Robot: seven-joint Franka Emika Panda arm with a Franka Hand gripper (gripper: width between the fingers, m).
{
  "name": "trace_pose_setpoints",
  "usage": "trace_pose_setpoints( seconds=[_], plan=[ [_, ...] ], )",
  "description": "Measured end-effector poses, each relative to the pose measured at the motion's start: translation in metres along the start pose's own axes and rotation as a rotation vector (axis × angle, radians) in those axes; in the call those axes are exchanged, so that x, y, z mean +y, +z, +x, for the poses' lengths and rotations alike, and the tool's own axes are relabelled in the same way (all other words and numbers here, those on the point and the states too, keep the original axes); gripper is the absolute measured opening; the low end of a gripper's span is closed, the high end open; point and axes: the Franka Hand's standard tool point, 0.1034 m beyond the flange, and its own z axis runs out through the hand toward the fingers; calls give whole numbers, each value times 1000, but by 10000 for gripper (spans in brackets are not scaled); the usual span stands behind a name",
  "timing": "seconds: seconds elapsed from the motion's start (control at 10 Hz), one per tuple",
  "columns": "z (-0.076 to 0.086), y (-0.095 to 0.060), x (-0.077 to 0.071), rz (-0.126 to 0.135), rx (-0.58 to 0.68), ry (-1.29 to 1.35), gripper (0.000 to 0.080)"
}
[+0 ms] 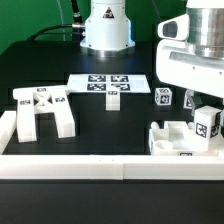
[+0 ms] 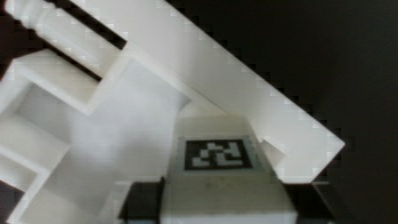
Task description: Assemble chair
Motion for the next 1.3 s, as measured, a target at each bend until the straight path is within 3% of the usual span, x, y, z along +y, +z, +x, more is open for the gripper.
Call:
trace_pose_setpoints(
  seconds=[0.1, 0.2, 0.3, 0.4, 1.3],
  plan=[
    [-1, 0, 0, 0, -1, -10, 291],
    [-1, 0, 0, -1, -1, -43, 465],
    [-2, 0, 0, -3, -3, -47, 465],
    [-2, 0, 0, -5, -2, -92, 616],
    [-4, -2, 0, -25, -15, -892, 649]
  ],
)
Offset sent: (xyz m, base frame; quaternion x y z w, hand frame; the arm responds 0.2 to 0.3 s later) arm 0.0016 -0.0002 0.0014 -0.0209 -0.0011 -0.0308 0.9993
